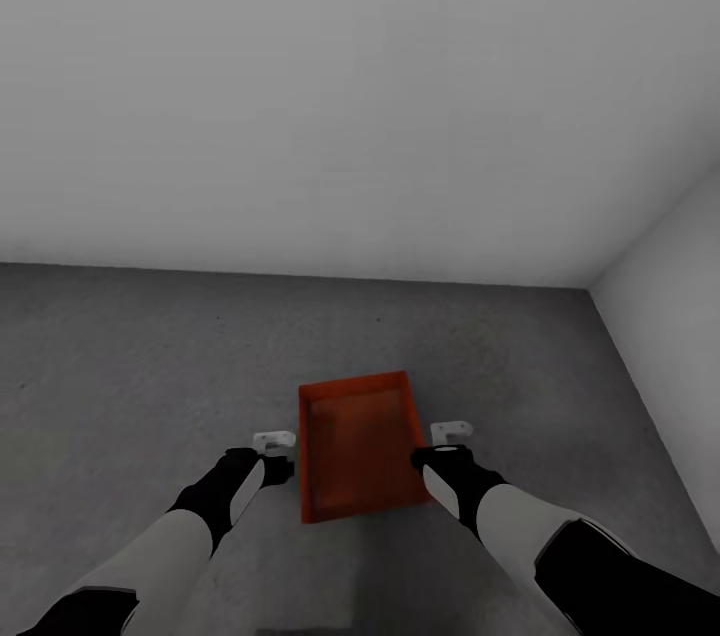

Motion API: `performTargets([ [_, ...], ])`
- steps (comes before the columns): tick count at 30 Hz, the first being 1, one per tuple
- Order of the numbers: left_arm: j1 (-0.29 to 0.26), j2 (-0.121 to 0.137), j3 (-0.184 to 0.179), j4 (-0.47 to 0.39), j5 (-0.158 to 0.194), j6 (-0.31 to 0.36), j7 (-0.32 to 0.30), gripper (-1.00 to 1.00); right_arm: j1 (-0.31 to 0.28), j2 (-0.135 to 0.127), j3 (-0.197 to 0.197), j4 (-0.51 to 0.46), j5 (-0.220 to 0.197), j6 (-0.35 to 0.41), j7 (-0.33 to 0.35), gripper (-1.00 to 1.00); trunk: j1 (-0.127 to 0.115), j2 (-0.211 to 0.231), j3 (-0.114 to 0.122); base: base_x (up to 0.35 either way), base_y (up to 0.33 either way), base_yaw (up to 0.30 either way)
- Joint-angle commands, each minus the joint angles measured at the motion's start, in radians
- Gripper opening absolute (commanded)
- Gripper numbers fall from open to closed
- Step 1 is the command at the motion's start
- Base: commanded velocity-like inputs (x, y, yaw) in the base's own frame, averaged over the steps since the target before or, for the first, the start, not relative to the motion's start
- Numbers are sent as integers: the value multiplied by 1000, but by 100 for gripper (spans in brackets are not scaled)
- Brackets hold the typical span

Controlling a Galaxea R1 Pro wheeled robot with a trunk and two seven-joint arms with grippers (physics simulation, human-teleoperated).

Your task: Move the two storage containers from the living room to the garage. In the garage, place one container on the floor and stack the other container on top of it (either order is fine).

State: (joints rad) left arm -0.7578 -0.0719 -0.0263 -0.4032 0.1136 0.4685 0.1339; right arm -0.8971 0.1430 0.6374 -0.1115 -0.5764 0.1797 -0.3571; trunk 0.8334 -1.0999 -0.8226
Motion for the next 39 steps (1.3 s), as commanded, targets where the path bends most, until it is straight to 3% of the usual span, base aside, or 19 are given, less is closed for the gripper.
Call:
performTargets([
  [1, 0, 0, -3, -2, 11, 5, 7, 100, 0, 0, 8, -2, -5, 7, -5, 100, -4, 7, 3, 0, 0, 0],
  [16, 0, 0, -3, -2, 11, 4, 7, 100, 0, 0, 8, -2, -5, 7, -6, 100, -61, 112, 50, 0, 0, 0],
  [26, 0, 0, -3, -3, 11, 4, 6, 100, 0, 1, 8, -2, -5, 7, -7, 100, -61, 112, 51, 0, 0, 0],
  [39, 0, 0, -3, -3, 11, 4, 6, 100, 0, 4, 8, -1, -8, 6, -47, 100, -61, 112, 70, 0, 0, 0],
])
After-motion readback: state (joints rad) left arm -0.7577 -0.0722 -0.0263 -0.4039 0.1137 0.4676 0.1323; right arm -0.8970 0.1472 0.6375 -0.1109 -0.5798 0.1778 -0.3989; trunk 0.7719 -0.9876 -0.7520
